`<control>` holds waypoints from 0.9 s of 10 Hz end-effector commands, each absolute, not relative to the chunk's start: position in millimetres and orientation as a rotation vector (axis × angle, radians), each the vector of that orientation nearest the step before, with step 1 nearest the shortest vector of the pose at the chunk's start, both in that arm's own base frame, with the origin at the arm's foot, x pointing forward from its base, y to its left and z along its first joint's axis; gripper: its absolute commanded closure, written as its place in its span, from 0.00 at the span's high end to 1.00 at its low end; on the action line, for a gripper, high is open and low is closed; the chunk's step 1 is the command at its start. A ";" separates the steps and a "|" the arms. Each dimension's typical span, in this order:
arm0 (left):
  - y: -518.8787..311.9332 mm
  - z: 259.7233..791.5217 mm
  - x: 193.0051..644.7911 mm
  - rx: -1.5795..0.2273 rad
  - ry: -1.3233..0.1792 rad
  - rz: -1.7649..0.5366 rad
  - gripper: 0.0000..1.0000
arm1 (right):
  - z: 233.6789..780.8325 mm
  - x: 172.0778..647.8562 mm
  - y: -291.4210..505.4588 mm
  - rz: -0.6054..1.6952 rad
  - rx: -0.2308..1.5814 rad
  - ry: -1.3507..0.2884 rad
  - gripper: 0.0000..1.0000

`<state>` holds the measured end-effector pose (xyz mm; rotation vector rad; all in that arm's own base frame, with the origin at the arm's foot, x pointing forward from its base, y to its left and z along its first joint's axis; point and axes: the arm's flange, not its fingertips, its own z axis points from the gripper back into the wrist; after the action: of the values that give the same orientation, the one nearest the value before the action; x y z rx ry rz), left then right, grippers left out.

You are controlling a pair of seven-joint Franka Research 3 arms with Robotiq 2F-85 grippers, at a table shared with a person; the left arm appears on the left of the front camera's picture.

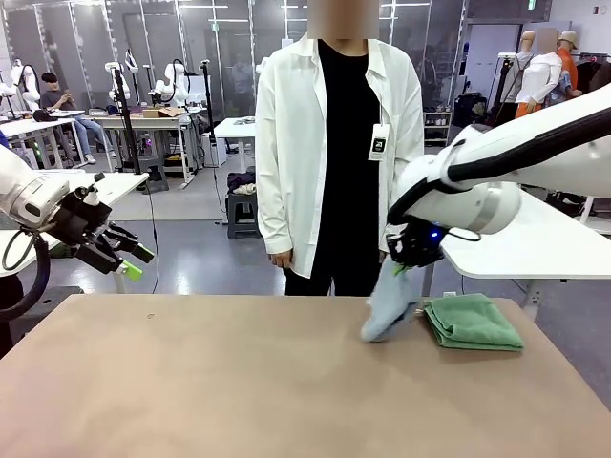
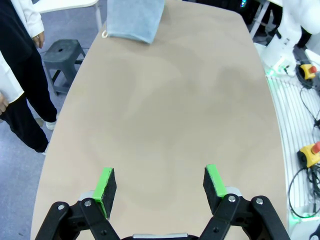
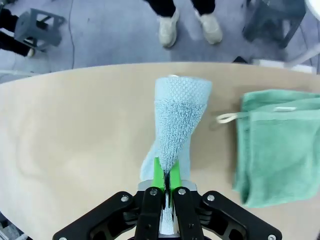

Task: Fold the towels and place them in the basket.
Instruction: Stack the folded Towel with hook on the right side of the table.

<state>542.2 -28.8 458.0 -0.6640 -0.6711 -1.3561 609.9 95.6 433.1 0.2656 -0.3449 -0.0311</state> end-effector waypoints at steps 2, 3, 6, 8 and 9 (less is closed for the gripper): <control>-28.9 459.1 542.0 -0.664 -0.673 -1.357 0.88 | 454.1 623.7 49.7 0.052 0.218 -0.382 0.05; -28.9 459.1 542.0 -0.664 -0.673 -1.357 0.88 | 462.1 627.2 35.5 0.050 0.224 -0.360 0.05; -28.9 459.1 542.0 -0.664 -0.673 -1.357 0.88 | 475.3 630.7 14.7 0.051 0.192 -0.310 0.05; -28.9 459.1 542.0 -0.664 -0.673 -1.357 0.88 | 470.9 635.2 11.9 0.036 0.170 -0.289 0.05; -28.9 459.1 542.0 -0.664 -0.673 -1.357 0.88 | 469.2 638.1 10.1 0.027 0.140 -0.297 0.05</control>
<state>542.2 -28.9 458.0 -0.6641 -0.6711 -1.3563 628.4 11.2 468.0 0.1753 -0.2976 0.0433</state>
